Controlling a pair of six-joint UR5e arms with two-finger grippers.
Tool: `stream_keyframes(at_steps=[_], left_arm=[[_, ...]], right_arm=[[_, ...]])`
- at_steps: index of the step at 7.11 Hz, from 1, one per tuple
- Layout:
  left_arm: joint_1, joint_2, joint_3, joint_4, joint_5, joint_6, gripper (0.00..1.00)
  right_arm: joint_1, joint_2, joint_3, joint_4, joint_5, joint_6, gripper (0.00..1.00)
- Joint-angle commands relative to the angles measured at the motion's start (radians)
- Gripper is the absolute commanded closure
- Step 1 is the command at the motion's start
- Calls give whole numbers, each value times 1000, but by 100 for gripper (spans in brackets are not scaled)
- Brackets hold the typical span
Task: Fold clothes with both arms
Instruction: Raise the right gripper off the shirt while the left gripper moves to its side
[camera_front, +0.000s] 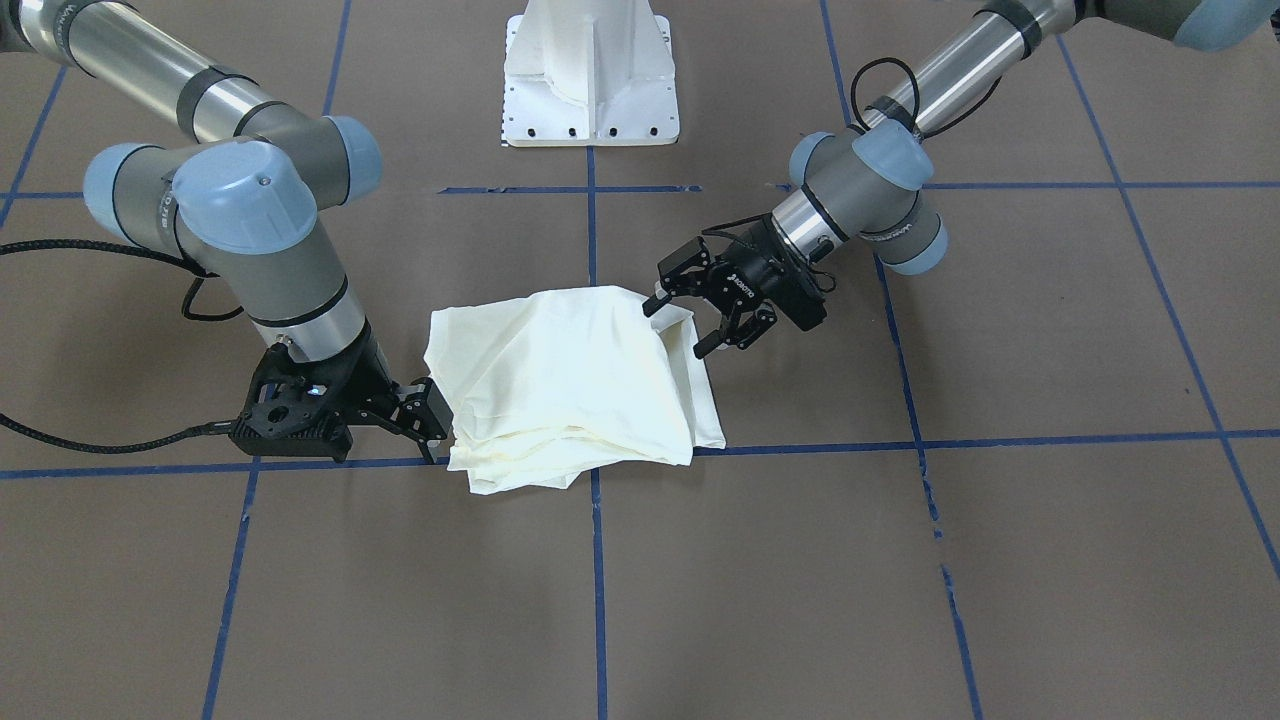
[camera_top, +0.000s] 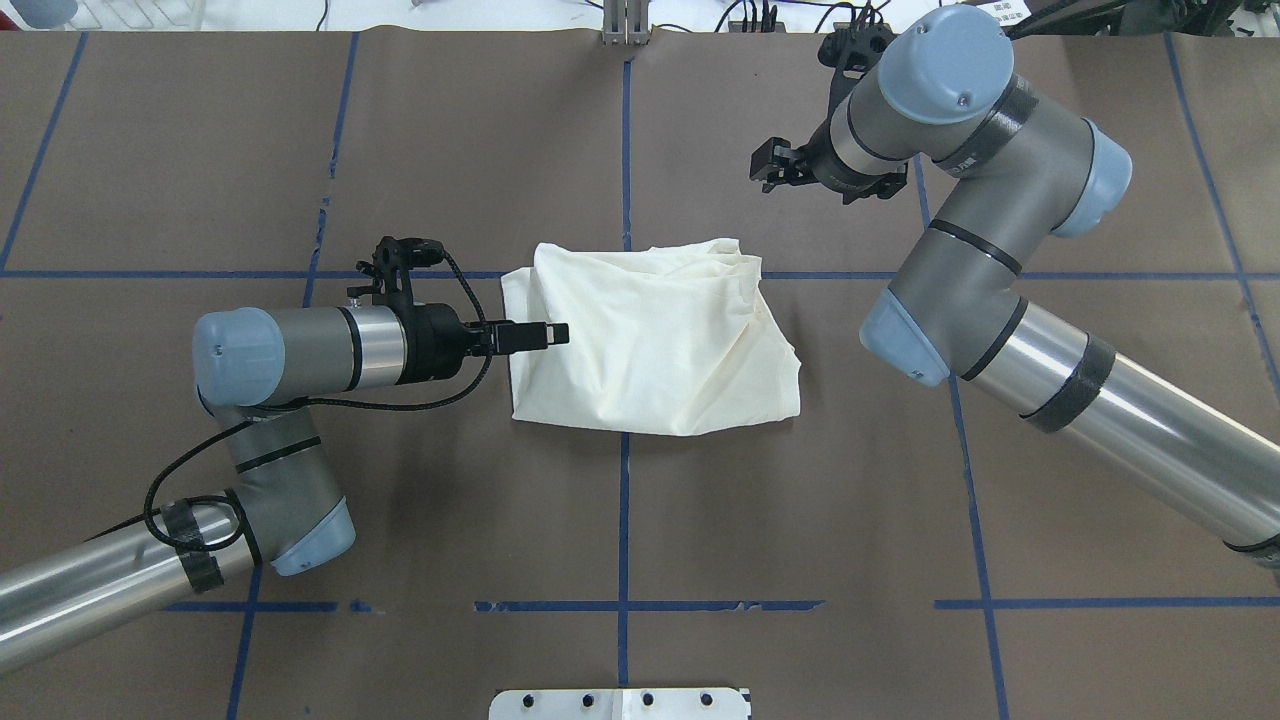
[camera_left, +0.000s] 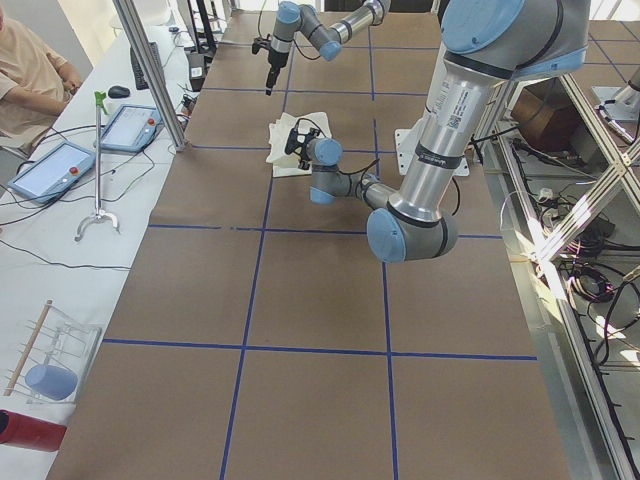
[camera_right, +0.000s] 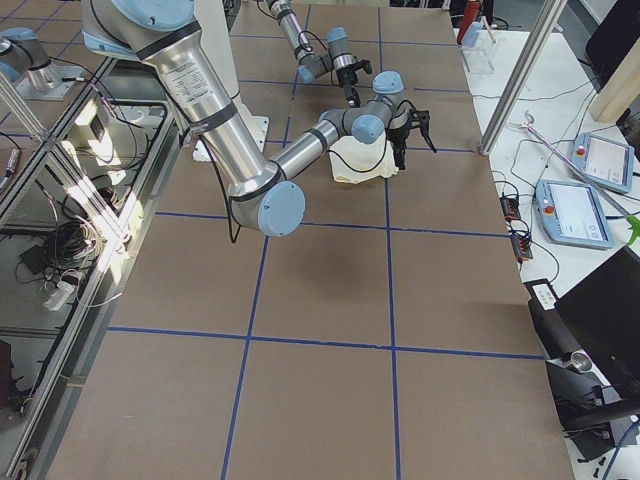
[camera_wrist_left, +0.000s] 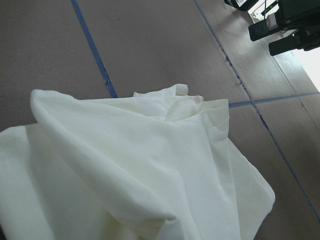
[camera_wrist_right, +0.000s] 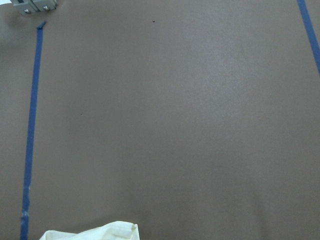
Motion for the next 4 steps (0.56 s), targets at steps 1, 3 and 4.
stream_keyframes(at_steps=[1,3,4], left_arm=[[16,-6,18,-5,17,-84,0],[45,-9,11,-6,11,-95,0],[68,-9,7,-14,9,-95,0]], right_arm=[[0,-4,3,0,-1,1,0],[0,-16,10,1,-4,5,0],[0,-18,15,2,-5,5,0]])
